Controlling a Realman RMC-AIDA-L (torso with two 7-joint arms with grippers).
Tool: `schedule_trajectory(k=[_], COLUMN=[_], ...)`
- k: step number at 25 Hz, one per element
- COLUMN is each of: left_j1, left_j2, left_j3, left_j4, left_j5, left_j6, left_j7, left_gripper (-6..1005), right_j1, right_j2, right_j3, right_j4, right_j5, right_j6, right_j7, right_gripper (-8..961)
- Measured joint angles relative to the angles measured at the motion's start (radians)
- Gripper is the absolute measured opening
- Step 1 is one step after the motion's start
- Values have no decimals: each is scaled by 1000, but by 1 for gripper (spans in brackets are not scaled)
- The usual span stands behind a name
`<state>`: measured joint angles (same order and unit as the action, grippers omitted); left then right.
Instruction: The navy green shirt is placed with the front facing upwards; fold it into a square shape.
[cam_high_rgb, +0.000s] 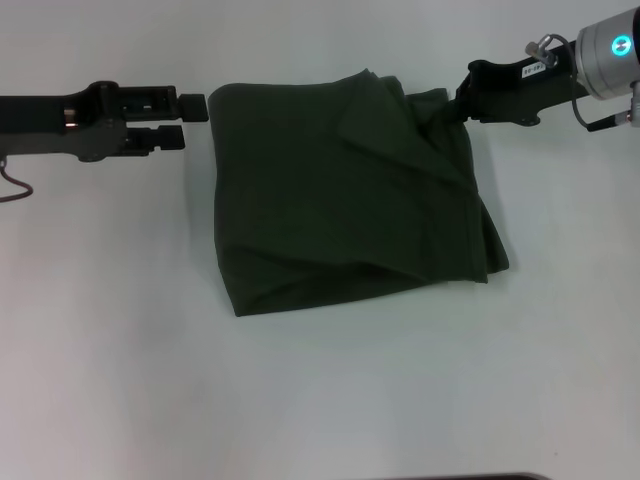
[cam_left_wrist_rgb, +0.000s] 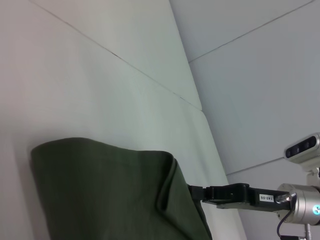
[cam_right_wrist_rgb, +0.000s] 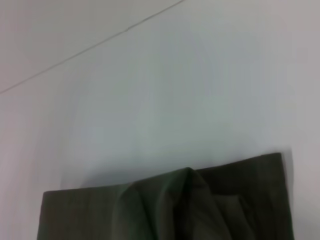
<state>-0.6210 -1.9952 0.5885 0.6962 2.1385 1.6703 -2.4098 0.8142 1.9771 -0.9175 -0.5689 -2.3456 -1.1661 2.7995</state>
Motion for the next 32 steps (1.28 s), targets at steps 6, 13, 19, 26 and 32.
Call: schedule_trajectory(k=[6,13,19,26,32], left_j1=[2,0,-4,-7,-8], left_j2=[0,-1,-6,-3,-2], left_j3=[0,1,0,-2,-4], left_j4=[-1,-1,-1,-1,-1], left_j5=[0,0,0,0,-2], left_j6=[3,8,9,11,11], left_j7=[0,0,-2,-6,-7], left_gripper=[730,729,729,729,729], right_j1=[-3,-10,23,66,92], right_j2=[-10,-37,-18,14,17], right_j3=[2,75,78,25,16], right_j4=[0,-11,-12,-14,-14], right_j5=[-2,4,6,4,4], right_j6=[-5,-34,-88,-99,-93], right_j7=[2,6,-1,-34,-44], right_gripper=[36,184,269,301,355])
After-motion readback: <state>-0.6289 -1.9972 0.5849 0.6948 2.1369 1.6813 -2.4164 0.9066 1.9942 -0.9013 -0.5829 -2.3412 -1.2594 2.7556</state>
